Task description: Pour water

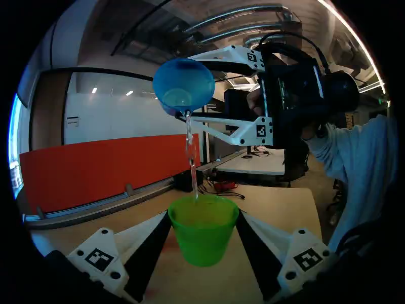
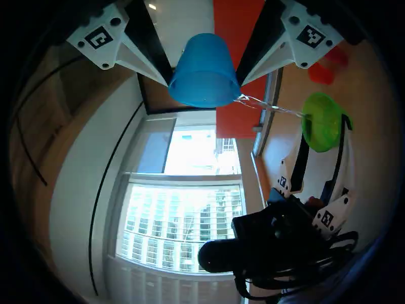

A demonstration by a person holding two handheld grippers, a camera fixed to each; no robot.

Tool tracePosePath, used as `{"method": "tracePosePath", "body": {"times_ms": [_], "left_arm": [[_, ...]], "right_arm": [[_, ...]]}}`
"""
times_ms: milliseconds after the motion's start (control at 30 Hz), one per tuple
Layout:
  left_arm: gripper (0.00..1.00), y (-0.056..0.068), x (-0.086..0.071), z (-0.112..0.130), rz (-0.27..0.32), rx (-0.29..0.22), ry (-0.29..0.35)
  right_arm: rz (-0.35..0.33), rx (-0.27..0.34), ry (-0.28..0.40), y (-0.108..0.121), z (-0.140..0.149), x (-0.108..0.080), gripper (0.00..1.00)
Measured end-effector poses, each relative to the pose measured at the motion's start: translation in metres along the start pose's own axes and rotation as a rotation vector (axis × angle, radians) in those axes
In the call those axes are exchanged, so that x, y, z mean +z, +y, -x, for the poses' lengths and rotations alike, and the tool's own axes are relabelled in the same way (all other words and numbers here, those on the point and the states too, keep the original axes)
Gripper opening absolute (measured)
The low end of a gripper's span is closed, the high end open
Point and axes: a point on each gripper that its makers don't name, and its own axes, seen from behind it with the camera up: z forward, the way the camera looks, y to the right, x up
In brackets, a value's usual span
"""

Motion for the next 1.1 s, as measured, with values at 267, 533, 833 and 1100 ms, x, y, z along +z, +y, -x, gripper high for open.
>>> {"method": "tracePosePath", "body": {"times_ms": [267,533,833,1100], "left_arm": [[0.88,0.000,0.001,-0.001,-0.002,-0.002,0.002],[0.88,-0.001,0.001,-0.001,-0.004,-0.010,0.007],[0.88,-0.002,0.000,-0.003,-0.006,-0.011,0.011],[0.88,-0.003,-0.001,-0.004,-0.010,-0.011,0.014]], "right_arm": [[0.009,-0.060,-0.001,0.002,-0.002,0.001,0.90],[0.015,-0.101,0.010,0.001,-0.010,0.002,0.90],[0.027,-0.145,0.017,0.004,-0.018,0.002,0.90],[0.034,-0.102,0.022,0.006,-0.017,0.000,0.90]]}}
